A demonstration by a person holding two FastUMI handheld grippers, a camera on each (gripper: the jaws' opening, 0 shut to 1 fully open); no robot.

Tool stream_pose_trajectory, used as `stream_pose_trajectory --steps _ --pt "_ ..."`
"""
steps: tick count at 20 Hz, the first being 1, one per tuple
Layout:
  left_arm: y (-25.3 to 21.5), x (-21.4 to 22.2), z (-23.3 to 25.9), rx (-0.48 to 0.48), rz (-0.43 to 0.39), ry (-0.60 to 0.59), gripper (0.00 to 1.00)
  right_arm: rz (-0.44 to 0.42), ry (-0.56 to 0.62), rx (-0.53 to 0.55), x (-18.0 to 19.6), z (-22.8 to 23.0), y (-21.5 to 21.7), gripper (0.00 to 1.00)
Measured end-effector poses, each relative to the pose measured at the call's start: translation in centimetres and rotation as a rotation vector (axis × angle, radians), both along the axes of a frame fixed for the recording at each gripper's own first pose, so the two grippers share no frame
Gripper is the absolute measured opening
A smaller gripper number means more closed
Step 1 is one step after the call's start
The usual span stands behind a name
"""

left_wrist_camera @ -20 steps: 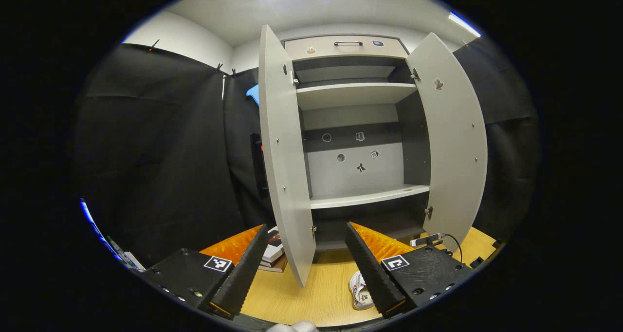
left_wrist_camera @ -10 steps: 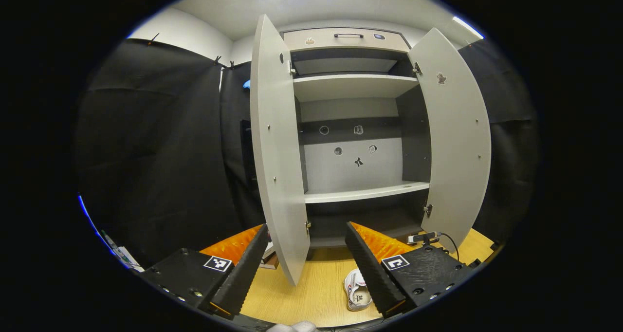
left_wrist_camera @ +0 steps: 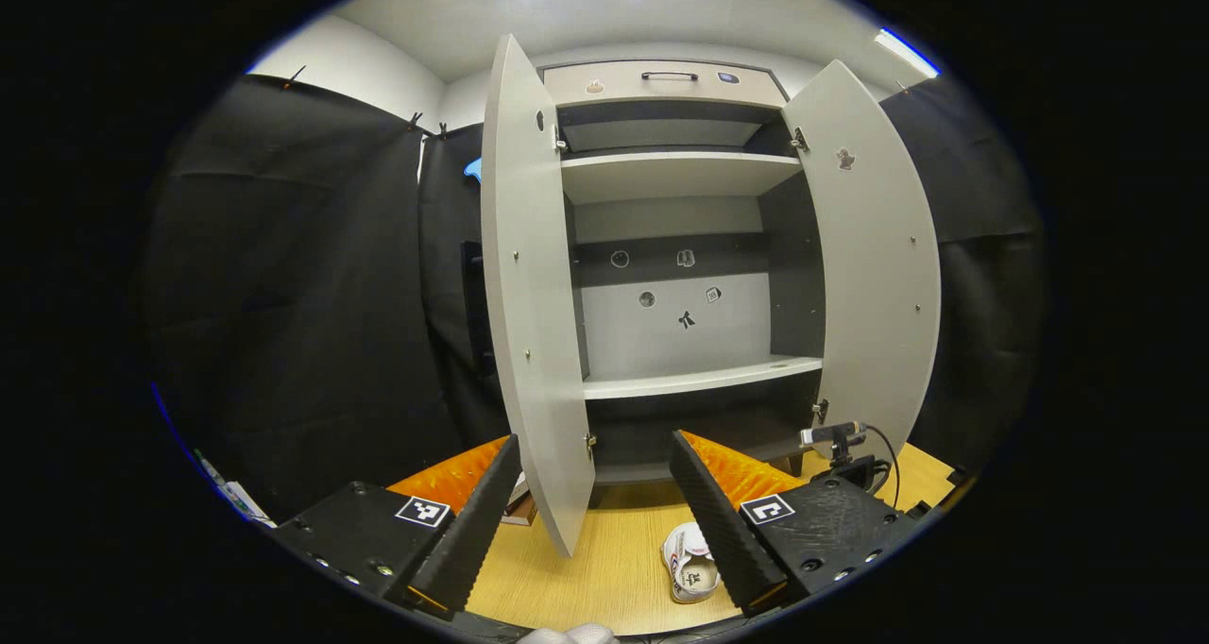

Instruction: Grab one shoe with the right hand and put it into the shoe cabinet, grab the other shoe with the left hand and put it into the shoe cabinet; then close the right door with the right hand and the left door with the left hand.

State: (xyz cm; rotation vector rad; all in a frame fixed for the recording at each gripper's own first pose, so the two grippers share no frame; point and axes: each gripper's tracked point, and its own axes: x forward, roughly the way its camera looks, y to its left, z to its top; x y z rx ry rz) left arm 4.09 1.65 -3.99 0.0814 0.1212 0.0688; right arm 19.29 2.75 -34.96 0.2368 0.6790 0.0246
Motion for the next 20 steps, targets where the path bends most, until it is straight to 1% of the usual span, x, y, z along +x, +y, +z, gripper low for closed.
stream_pose_trajectory --steps 4,10,13,16,20 --pt "-0.1 -0.9 -0.6 -0.006 -0.014 -0.001 0.96 0.008 -0.124 -0.028 1.0 7.7 -0.3 0.06" --pt "0.1 -1.0 -1.4 -0.045 -0.001 0.02 0.96 0.011 -0.305 -0.046 4.6 21.2 -0.6 0.06" --pt "0.3 -0.3 -1.4 -0.051 -0.001 0.007 0.96 0.009 -0.401 -0.078 8.4 27.3 -0.5 0.06" --pt "0.3 0.4 -1.8 -0.056 0.01 0.021 0.96 0.016 -0.453 -0.097 12.2 32.0 -0.2 0.06" --pt "0.2 1.0 -1.0 -0.031 0.034 0.004 0.96 0.022 -0.501 -0.162 18.1 35.8 -0.3 0.06"
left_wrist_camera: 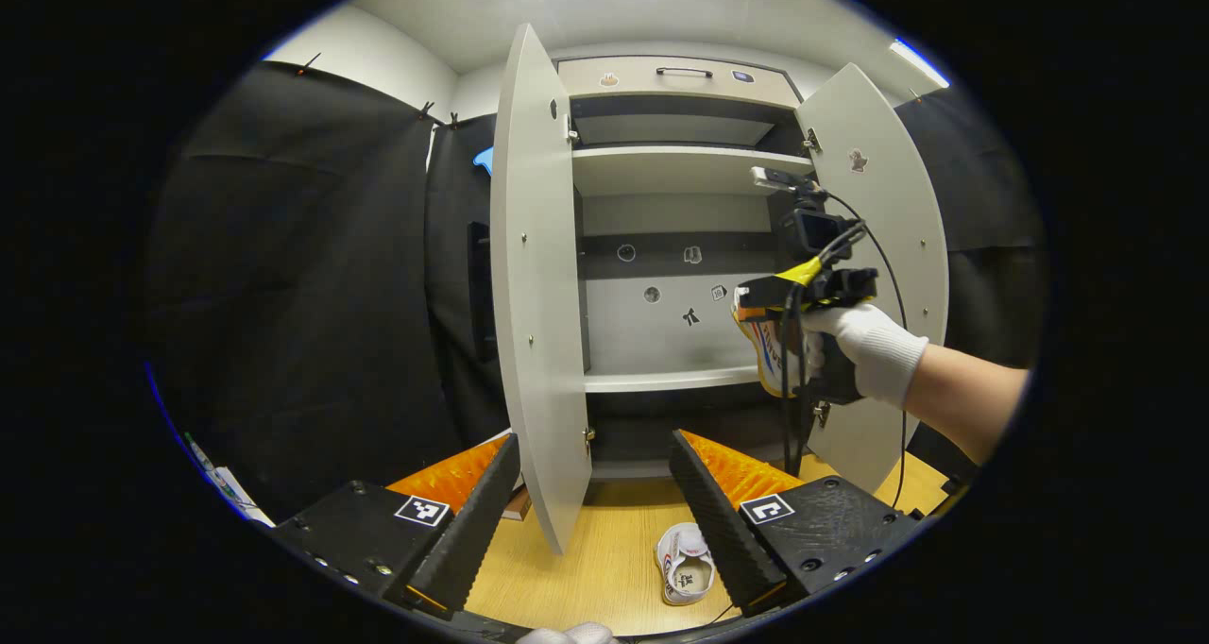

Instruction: Grab one shoe with the right hand and put it into the shoe cabinet, grab the other shoe with the left hand and put it into the shoe cabinet; then close the right door with the right hand and the left door with the left hand.

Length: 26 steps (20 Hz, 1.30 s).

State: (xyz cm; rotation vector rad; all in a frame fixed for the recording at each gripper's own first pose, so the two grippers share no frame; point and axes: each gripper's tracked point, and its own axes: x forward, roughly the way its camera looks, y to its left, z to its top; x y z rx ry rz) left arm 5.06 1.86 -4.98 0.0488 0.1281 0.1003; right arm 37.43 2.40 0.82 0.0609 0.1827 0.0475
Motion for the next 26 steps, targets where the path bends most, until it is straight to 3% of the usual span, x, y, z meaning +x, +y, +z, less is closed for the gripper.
stream_pose_trajectory --steps 5,11,16,19,20,21,24,25,26 --pt "-0.1 0.7 0.9 0.014 0.059 -0.012 0.96 -0.007 0.019 -0.022 7.9 0.9 -0.4 0.06" --pt "0.3 1.5 0.9 0.012 0.124 -0.006 0.96 -0.026 0.161 -0.048 14.5 -3.9 -1.1 0.06" --pt "0.6 2.2 0.4 0.001 0.138 0.006 0.96 -0.072 0.275 -0.021 16.0 -6.7 -2.1 0.07" --pt "0.3 2.2 0.2 -0.004 0.134 0.015 0.96 -0.033 0.387 -0.024 16.2 -9.7 -2.0 0.13" --pt "0.4 2.3 0.2 0.0 0.133 0.012 0.96 0.011 0.418 -0.009 16.1 -10.6 -1.1 0.19" --pt "0.3 2.3 0.3 0.002 0.13 0.014 0.96 0.005 0.424 -0.016 16.2 -10.5 -1.0 0.15" --pt "0.4 2.2 0.6 0.021 0.126 0.007 0.96 -0.007 0.409 -0.028 15.9 -9.8 -1.5 0.16" --pt "0.4 2.2 0.7 0.024 0.127 0.005 0.96 -0.011 0.394 -0.019 15.9 -9.5 -1.6 0.25" --pt "0.5 2.2 0.7 0.024 0.129 0.002 0.96 -0.019 0.373 -0.017 15.8 -8.9 -1.9 0.25"
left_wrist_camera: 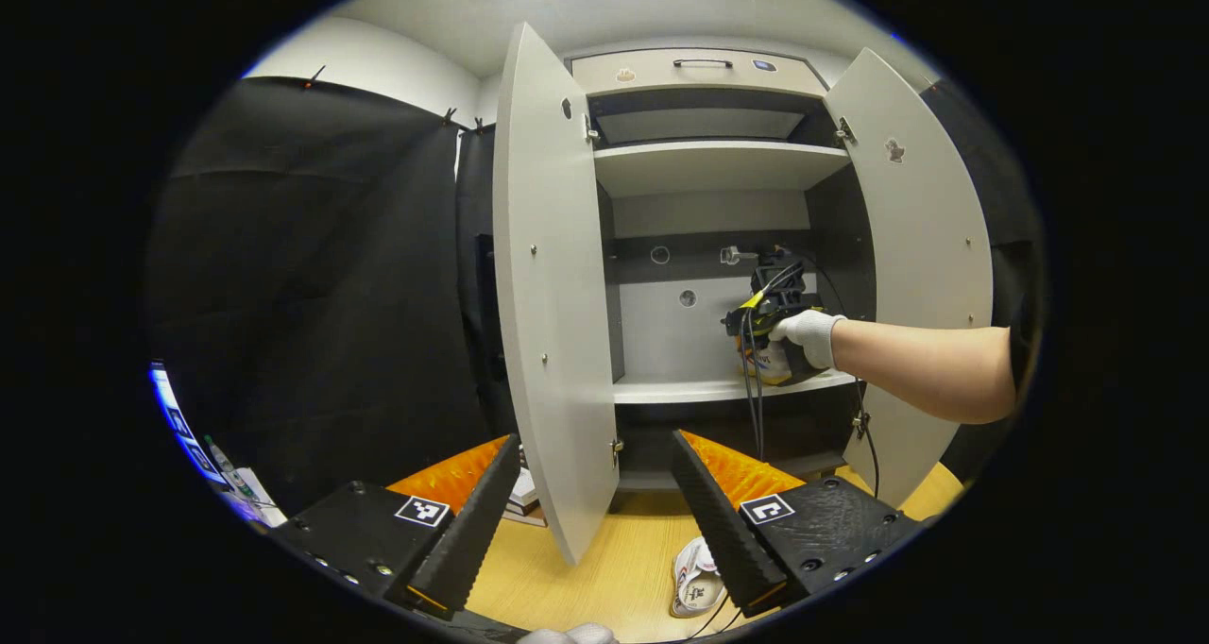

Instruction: Grab one shoe with the right hand and put it into the shoe cabinet, grab the other shoe with the left hand and put it into the shoe cabinet; then close the right door with the right hand and the left door with the left hand.

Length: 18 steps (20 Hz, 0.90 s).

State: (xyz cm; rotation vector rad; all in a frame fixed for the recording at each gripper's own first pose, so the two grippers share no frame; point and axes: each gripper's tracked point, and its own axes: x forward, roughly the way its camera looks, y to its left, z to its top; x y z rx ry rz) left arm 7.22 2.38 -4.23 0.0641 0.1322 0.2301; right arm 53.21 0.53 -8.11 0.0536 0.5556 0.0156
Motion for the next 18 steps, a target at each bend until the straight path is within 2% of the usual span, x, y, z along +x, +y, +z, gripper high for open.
stream_pose_trajectory --steps 2,3,4,5,6,8,9,10,12,18 --pt "0.0 -0.1 0.2 -0.006 -0.006 -0.002 0.96 -0.009 -0.054 0.009 -0.9 1.8 0.0 0.42" --pt "0.0 -0.1 0.3 -0.006 -0.01 -0.006 0.96 -0.018 -0.085 0.001 -1.7 2.8 -0.3 0.42" --pt "0.1 -0.2 0.5 -0.004 -0.014 -0.009 0.96 -0.029 -0.12 -0.013 -2.6 3.8 -0.6 0.54" --pt "0.1 -0.3 0.6 -0.004 -0.017 -0.013 0.96 -0.032 -0.16 -0.023 -3.8 4.9 -0.8 0.58" --pt "0.0 -0.4 0.7 -0.008 -0.025 -0.014 0.96 -0.031 -0.201 -0.031 -5.0 6.1 -1.0 0.71" --pt "0.1 -0.8 0.8 -0.016 -0.039 -0.021 0.96 -0.022 -0.279 -0.028 -8.1 8.4 -0.9 0.87" --pt "0.0 -1.0 0.7 -0.017 -0.048 -0.025 0.96 -0.018 -0.317 -0.024 -10.2 9.2 -0.9 0.88" --pt "0.0 -1.2 0.8 -0.013 -0.055 -0.025 0.96 -0.02 -0.355 -0.023 -12.2 10.2 -1.1 0.95" --pt "-0.2 -1.3 0.7 -0.007 -0.077 -0.025 0.96 -0.015 -0.42 -0.014 -16.2 11.7 -1.3 1.0" --pt "-0.8 -1.5 0.3 -0.026 -0.144 -0.023 0.96 -0.036 -0.567 -0.019 -29.1 13.7 -3.2 1.0"
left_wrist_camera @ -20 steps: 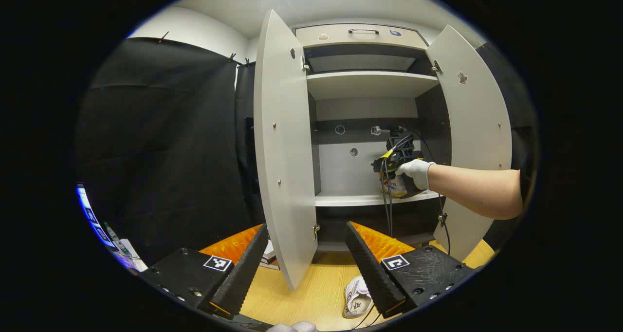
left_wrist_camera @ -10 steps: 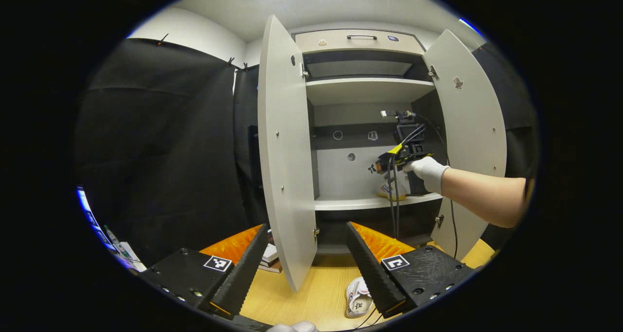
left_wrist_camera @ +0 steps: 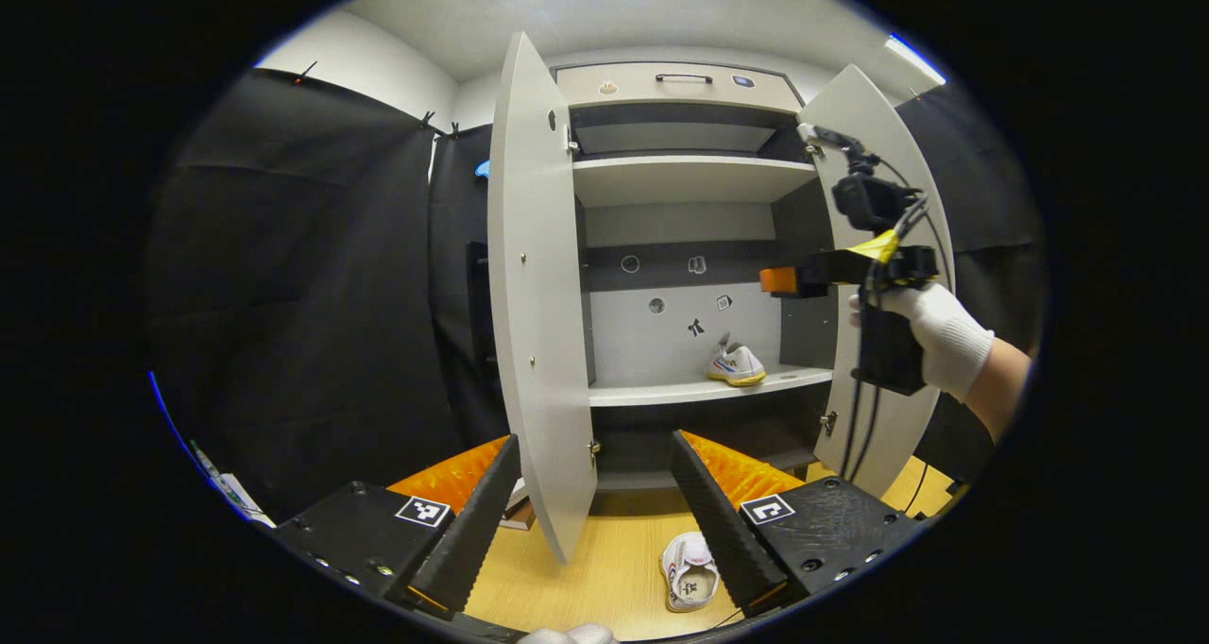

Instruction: Grab one shoe with the right hand and put it into the shoe cabinet, grab the other shoe with the left hand and put it into the shoe cabinet; then close the right door with the right hand and the left door with the left hand.

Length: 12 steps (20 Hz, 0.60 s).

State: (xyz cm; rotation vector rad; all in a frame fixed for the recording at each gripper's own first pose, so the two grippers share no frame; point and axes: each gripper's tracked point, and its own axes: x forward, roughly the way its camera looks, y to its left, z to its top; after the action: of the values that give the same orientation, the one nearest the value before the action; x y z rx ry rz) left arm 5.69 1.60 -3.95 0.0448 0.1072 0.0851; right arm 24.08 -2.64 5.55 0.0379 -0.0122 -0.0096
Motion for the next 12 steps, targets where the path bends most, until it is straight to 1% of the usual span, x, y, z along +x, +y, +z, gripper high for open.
stream_pose_trajectory --steps 3,6,9,12 --pt "-0.5 -0.2 -0.2 0.01 -0.027 -0.002 0.96 -0.016 -0.02 0.016 -5.6 -2.0 -0.7 1.0" --pt "-1.2 -0.4 -0.5 0.015 -0.064 0.0 0.96 0.006 0.032 0.051 -10.7 -6.6 -0.8 1.0" --pt "-1.8 -0.5 -0.8 0.023 -0.091 0.0 0.96 -0.029 0.093 0.065 -14.4 -9.9 -2.4 1.0" --pt "-2.6 -0.4 -1.6 0.025 -0.115 0.005 0.96 -0.07 0.112 0.065 -16.5 -10.0 -4.2 1.0"
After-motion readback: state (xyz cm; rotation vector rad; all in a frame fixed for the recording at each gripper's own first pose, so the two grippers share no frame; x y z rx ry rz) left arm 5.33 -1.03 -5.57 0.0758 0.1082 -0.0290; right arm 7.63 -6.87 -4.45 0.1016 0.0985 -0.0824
